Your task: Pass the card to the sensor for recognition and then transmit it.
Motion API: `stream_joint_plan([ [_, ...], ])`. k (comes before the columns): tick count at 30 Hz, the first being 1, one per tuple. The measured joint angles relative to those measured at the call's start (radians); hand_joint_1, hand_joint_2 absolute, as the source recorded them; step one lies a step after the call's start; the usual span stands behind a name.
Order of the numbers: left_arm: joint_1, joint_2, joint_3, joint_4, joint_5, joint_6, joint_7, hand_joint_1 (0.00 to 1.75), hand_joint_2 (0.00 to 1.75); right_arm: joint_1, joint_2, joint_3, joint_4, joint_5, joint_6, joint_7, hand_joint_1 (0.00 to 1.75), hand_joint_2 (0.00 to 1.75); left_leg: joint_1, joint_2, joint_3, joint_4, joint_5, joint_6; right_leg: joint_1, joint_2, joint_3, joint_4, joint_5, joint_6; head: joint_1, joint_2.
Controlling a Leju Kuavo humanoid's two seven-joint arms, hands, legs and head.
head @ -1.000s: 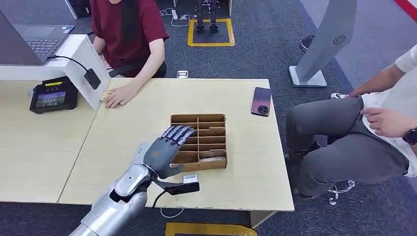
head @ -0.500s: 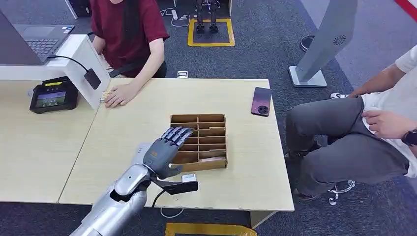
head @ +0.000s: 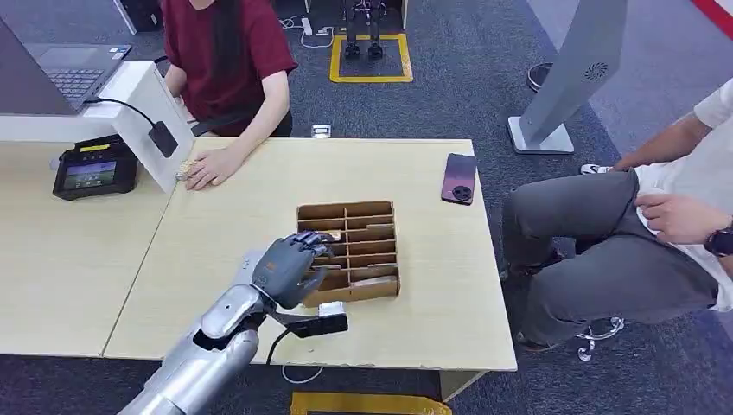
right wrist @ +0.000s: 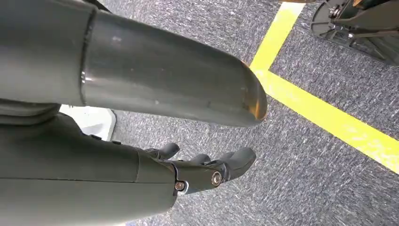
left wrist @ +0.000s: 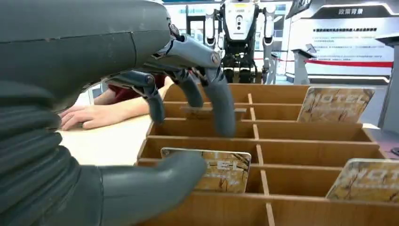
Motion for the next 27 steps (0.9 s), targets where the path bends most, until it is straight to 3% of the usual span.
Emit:
stream_joint_plan([
  [18,-0.011,0.001,0.000,0.012,0.011,-0.005,0.000,1.75,1.75,-0.001,0.000,-0.003,0.000,0.007,-0.001,0.000,0.00,0.00,0.000,-0.001,0.000,0.000,0.000,0.000,0.000,0.000,0.001,0.000,0.000,0.000,0.000,0.000],
  [19,-0.011,0.001,0.000,0.013,0.013,-0.005,0.000,1.08,1.75,-0.001,0.000,-0.003,0.000,0.007,-0.001,0.000,0.00,0.00,0.000,-0.001,0.000,0.000,0.000,0.000,0.000,0.000,0.001,0.000,0.000,0.000,0.000,0.000],
  [20,-0.011,0.001,0.000,0.013,0.013,-0.005,0.000,1.08,1.75,-0.001,0.000,-0.003,0.000,0.007,-0.001,0.000,0.00,0.00,0.000,-0.001,0.000,0.000,0.000,0.000,0.000,0.000,0.001,0.000,0.000,0.000,0.000,0.000],
  [21,-0.011,0.001,0.000,0.013,0.014,-0.002,0.000,0.00,1.75,-0.001,0.000,-0.003,0.000,0.007,-0.001,0.000,0.00,0.00,0.000,-0.001,0.000,0.000,0.000,0.000,0.000,-0.001,0.001,0.000,0.000,0.000,0.000,0.000],
  [24,0.006,0.011,0.005,0.010,0.051,0.019,-0.010,0.00,1.75,-0.001,0.000,-0.003,0.000,0.016,-0.001,0.000,0.00,0.00,0.000,0.000,0.000,0.000,0.000,0.000,0.000,0.000,0.001,0.000,0.000,0.000,0.000,0.000],
  [27,0.054,0.038,0.032,-0.078,0.146,-0.017,-0.025,0.00,1.75,0.002,0.000,-0.003,0.000,0.028,-0.001,0.003,0.00,0.00,0.000,0.000,0.000,0.000,0.000,0.000,0.000,0.001,-0.001,0.000,0.000,0.000,0.000,0.000],
])
